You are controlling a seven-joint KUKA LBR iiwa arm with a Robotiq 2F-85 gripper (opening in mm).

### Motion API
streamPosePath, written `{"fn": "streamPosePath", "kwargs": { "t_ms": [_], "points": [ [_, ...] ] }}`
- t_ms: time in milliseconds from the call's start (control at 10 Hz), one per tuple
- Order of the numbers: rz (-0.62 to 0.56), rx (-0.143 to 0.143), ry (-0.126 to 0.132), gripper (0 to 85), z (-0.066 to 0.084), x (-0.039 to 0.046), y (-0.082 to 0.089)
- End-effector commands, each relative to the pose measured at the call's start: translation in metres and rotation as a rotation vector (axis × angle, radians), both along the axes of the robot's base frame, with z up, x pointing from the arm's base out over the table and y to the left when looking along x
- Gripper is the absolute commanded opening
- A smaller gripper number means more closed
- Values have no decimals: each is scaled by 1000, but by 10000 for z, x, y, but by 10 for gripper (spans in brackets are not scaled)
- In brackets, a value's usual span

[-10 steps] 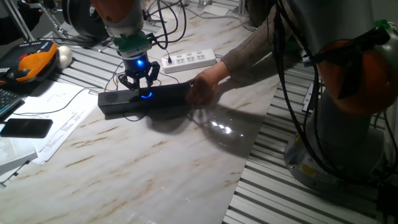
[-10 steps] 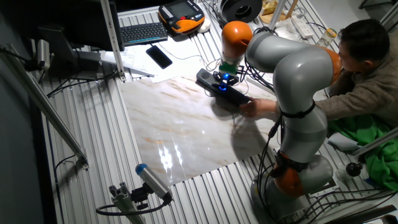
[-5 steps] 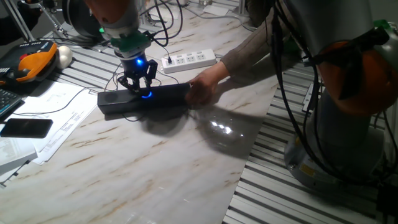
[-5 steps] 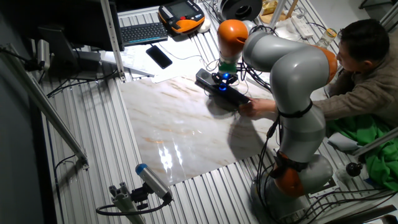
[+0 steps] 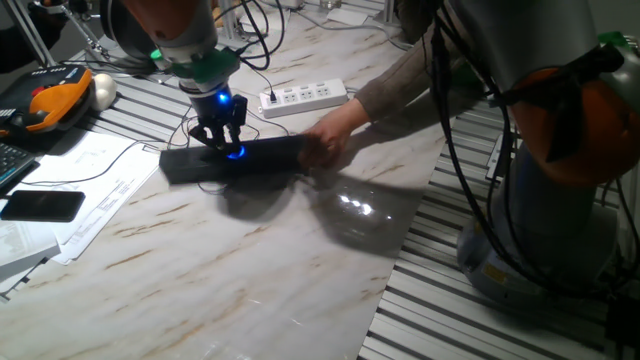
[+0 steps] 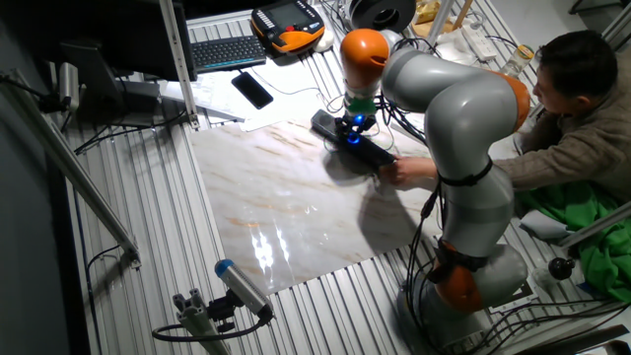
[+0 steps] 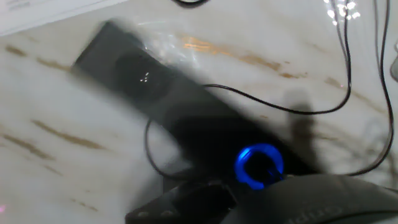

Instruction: Turn the knob to decrease the volume of the speaker

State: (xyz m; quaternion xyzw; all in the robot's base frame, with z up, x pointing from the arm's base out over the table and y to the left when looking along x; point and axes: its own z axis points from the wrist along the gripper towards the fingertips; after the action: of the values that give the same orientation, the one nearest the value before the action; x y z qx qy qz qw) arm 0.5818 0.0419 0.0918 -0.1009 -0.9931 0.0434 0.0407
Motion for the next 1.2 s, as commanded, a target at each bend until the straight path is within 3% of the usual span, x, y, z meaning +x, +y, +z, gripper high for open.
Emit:
{"fn": "streamPosePath", "kwargs": {
  "t_ms": [0, 400, 800, 900, 1100],
  "points": [
    [100, 1, 9, 170, -6, -3, -5],
    [228, 12, 27, 170, 44, -17, 16],
    [195, 33, 34, 170, 204, -45, 135],
    [172, 39, 32, 0, 275, -59, 183],
    [156, 59, 32, 0, 459, -87, 212]
  ]
}}
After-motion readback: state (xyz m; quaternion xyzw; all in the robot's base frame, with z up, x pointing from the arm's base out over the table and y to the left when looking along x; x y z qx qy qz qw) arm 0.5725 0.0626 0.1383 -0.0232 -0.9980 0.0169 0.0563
